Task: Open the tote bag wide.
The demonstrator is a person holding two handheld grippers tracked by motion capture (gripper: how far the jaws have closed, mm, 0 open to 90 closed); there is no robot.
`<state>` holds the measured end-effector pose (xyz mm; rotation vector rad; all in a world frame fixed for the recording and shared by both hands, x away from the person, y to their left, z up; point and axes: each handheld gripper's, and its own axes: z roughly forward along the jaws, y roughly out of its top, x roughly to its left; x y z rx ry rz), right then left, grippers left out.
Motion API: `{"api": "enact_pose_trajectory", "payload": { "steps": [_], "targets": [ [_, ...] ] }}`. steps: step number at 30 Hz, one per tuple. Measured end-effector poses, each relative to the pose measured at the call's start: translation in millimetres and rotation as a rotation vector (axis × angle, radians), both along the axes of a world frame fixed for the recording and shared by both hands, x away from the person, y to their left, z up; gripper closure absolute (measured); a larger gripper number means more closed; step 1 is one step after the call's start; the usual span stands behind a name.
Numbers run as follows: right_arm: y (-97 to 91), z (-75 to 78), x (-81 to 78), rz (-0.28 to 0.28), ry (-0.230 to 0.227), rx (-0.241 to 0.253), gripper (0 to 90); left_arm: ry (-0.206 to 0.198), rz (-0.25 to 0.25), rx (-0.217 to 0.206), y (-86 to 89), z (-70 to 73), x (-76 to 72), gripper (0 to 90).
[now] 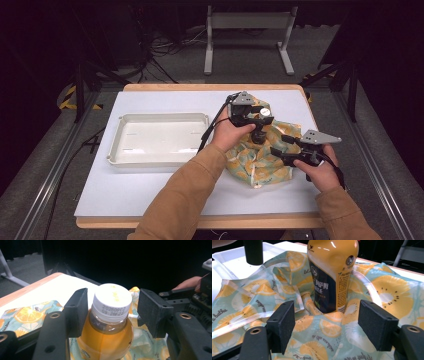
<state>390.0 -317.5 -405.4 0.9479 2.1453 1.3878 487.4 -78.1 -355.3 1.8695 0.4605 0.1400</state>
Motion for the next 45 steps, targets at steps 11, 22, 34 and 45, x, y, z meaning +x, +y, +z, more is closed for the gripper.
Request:
{"api": "enact_pose_trajectory", "payload": {
  "steps": [11,22,34,45],
  "targets": [
    [-0.8,-0.1,0.3,-0.002,-0.001,0.005,30.6,-0.055,0.027,0.014,0.1,-2.0,-0.9,53.9],
    [-1.2,0.0,0.2,-0.005,0.003,0.008,30.9,-0.099,0.043,0.067,-1.1,5.4,-7.4,58.5],
    [-1.2,-1.4,1.5,0.029,0.024,-0.009,40.9,-0.126,0.045,0.044,1.1,28.7,-15.6,58.5],
    [-0.7,-0.1,1.1,0.046,0.024,-0.015,42.4,-0.134,0.046,0.031,3.6,47.6,-20.7,58.6]
  ]
}}
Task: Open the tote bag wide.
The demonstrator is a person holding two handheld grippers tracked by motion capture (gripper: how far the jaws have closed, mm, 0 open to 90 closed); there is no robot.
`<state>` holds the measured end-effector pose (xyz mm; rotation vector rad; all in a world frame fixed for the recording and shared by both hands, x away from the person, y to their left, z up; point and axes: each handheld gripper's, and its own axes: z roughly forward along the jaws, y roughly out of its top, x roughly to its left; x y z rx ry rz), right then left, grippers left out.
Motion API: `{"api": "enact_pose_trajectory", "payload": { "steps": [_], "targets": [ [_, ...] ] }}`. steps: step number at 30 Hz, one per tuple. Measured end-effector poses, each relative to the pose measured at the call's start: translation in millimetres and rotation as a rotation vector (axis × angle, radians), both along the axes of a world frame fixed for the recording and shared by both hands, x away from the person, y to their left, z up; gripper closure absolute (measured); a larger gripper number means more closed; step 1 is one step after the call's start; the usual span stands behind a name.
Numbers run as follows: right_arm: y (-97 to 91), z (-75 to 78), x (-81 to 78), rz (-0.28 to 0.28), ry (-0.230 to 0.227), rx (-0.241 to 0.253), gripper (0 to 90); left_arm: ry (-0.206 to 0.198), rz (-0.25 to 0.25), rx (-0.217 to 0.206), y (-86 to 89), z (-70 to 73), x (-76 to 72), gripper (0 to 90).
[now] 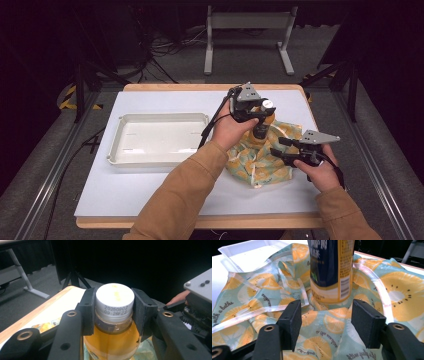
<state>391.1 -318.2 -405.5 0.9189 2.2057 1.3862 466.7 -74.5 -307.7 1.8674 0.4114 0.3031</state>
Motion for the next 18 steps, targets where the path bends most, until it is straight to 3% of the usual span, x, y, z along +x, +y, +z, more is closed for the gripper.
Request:
{"api": "enact_pose_trajectory", "payload": {
  "steps": [13,18],
  "targets": [
    [0.9,-0.4,-0.2,0.022,-0.004,-0.004,44.5,0.003,-0.015,-0.032,7.0,25.0,-9.9,58.6],
    [1.6,-0.4,-0.9,0.037,-0.013,-0.001,43.8,0.001,-0.016,-0.025,10.3,33.5,-15.4,58.6]
  ]
}}
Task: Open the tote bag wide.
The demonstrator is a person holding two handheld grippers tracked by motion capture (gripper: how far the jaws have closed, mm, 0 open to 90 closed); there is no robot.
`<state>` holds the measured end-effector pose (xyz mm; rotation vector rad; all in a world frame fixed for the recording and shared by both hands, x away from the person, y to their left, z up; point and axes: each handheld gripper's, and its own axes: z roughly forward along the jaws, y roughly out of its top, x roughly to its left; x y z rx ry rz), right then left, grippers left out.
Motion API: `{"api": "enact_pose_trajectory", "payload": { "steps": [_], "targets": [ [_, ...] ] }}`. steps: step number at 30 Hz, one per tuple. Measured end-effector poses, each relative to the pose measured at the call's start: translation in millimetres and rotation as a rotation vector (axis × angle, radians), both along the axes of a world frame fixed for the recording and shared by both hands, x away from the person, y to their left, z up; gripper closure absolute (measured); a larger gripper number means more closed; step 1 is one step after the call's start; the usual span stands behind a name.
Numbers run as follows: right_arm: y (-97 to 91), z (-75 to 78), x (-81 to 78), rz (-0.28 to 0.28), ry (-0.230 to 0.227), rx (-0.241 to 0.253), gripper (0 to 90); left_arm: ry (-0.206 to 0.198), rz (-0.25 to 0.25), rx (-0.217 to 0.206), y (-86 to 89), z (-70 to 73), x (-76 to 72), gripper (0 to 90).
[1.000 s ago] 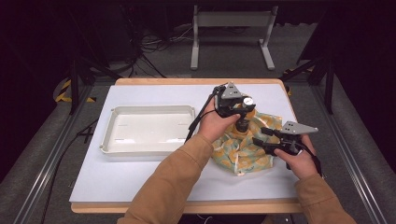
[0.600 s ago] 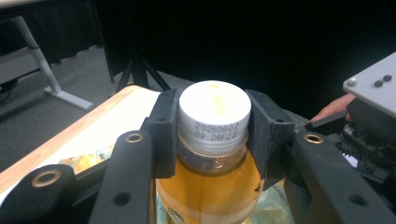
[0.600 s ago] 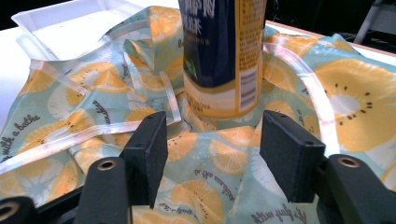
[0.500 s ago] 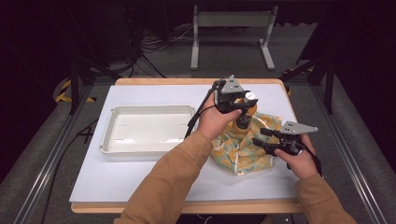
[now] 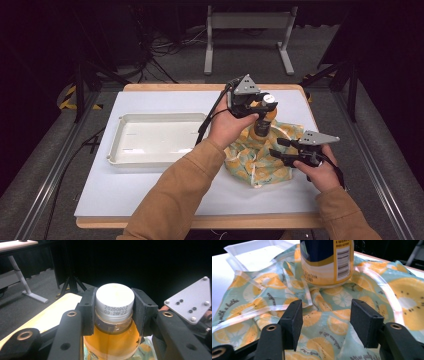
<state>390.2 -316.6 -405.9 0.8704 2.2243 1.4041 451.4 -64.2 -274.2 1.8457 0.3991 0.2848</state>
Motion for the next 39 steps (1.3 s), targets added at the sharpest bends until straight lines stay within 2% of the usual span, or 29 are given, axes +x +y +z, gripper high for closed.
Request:
{"api": "enact_pose_trajectory", "payload": {
  "steps": [7,9,14,22,27,30,32,39],
  "targets": [
    [2.4,0.6,-0.9,0.033,-0.027,0.003,41.9,-0.010,-0.013,-0.023,10.1,17.0,-7.9,58.6],
    [3.6,1.1,-1.6,0.042,-0.032,0.009,40.8,-0.020,-0.014,-0.018,14.7,22.9,-12.2,58.6],
    [4.2,3.1,-3.0,0.055,-0.040,0.015,38.7,-0.015,-0.026,-0.018,24.5,31.1,-18.1,58.6],
    [-0.4,16.0,-8.3,0.045,-0.057,0.030,37.0,-0.032,-0.020,0.001,47.2,41.8,-30.0,58.6],
    [-2.3,20.1,-10.2,0.047,-0.054,0.033,36.4,-0.020,-0.021,-0.001,57.8,45.8,-34.5,58.6],
    [-3.5,21.9,-10.9,0.046,-0.036,0.024,35.8,-0.015,-0.020,-0.004,66.3,47.7,-36.9,58.6],
    [-4.9,23.5,-11.7,0.050,-0.037,0.023,35.7,-0.013,-0.014,0.009,71.2,48.0,-37.2,58.6],
    [-6.7,24.1,-12.5,0.061,-0.004,-0.003,34.5,-0.012,0.016,0.004,88.1,47.6,-40.2,58.6]
  ]
}}
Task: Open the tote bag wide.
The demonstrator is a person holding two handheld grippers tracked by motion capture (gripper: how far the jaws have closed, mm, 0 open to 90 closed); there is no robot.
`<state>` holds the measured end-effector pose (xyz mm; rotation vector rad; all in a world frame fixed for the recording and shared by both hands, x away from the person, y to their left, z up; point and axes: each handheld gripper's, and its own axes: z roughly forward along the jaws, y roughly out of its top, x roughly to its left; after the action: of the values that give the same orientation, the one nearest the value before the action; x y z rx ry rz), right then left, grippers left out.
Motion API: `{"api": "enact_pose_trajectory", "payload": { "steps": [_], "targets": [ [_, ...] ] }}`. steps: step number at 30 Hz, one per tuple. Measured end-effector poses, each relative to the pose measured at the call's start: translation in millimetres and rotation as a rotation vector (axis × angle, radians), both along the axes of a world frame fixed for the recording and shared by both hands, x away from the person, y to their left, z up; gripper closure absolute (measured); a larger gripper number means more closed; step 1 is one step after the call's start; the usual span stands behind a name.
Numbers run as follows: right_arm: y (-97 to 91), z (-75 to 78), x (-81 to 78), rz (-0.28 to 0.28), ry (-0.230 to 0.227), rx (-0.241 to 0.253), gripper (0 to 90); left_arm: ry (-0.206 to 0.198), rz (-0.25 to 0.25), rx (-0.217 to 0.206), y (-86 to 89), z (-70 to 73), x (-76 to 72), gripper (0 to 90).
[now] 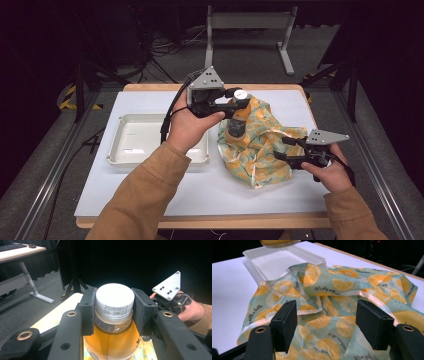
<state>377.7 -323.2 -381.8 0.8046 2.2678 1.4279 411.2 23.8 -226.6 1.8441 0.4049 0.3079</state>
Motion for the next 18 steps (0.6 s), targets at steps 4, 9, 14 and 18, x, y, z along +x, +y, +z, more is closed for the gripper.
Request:
{"api": "enact_pose_trajectory", "payload": {
  "steps": [4,9,14,18],
  "targets": [
    [1.3,-1.9,0.5,0.012,0.011,-0.017,33.8,0.002,0.013,0.001,10.0,-1.0,-2.4,58.6],
    [3.9,-2.3,0.1,0.020,0.008,-0.024,32.2,-0.015,0.036,0.010,21.5,-2.6,-5.6,58.5],
    [5.5,-2.3,0.0,0.011,0.007,-0.022,30.8,-0.012,0.061,0.021,34.5,-5.9,-8.8,58.5],
    [6.0,-2.1,-0.1,0.012,0.003,-0.023,30.8,-0.010,0.076,0.023,46.4,-8.2,-9.4,58.5]
  ]
}}
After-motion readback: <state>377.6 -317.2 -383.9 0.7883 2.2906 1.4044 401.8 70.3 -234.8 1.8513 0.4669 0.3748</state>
